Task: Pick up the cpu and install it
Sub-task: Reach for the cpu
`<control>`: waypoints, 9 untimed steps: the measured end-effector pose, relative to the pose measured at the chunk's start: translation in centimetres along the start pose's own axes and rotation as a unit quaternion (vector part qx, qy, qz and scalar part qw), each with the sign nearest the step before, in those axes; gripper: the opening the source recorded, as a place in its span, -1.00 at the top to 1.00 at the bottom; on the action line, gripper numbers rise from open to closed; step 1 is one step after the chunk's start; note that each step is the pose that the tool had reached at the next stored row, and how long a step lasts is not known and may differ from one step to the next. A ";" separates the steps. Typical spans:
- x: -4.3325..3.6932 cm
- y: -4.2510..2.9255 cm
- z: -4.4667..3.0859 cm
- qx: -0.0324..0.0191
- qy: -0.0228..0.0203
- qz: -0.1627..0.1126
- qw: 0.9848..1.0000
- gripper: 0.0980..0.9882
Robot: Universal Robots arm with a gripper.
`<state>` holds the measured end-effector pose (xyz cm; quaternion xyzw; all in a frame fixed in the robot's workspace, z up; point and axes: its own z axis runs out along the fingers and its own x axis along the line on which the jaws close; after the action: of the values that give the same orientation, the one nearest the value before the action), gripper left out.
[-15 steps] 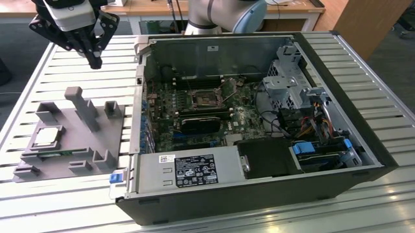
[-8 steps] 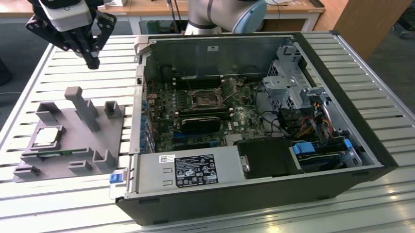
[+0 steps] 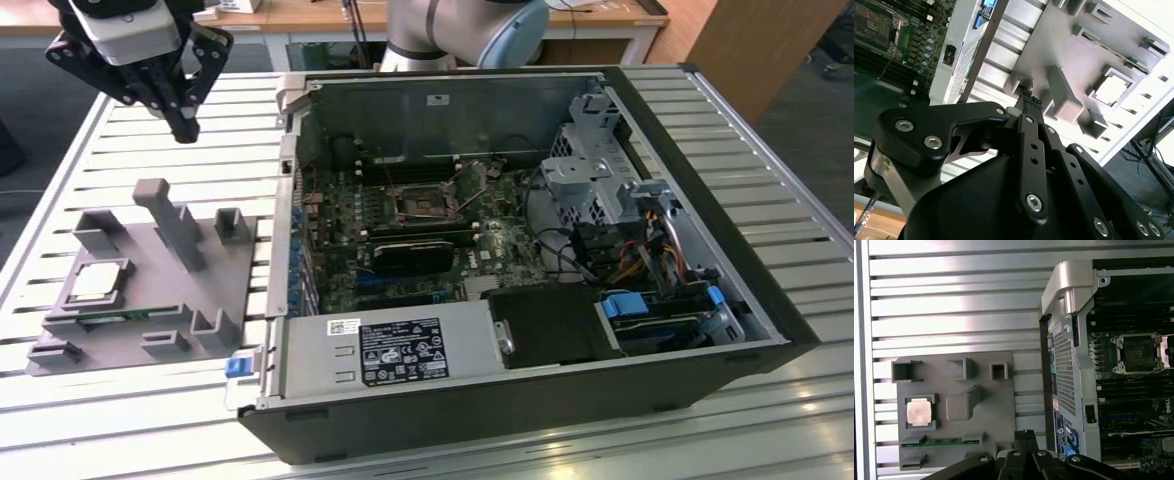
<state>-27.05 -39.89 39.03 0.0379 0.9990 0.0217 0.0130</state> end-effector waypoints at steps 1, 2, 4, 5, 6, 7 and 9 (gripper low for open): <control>0.07 -0.01 0.00 0.000 0.000 0.000 1.000 0.98; 0.13 -0.01 0.00 0.000 0.000 0.000 1.000 0.98; 0.25 -0.02 0.01 0.000 0.000 0.000 1.000 0.98; 0.30 -0.02 0.01 0.000 0.000 0.000 1.000 0.98; 0.36 -0.03 0.01 0.000 0.000 0.000 1.000 0.98; 0.41 -0.03 0.01 0.000 0.000 0.000 1.000 0.98; 0.60 -0.05 0.01 0.000 0.000 0.000 1.000 0.98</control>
<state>-27.65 -39.89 39.00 0.0379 0.9990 0.0217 0.0131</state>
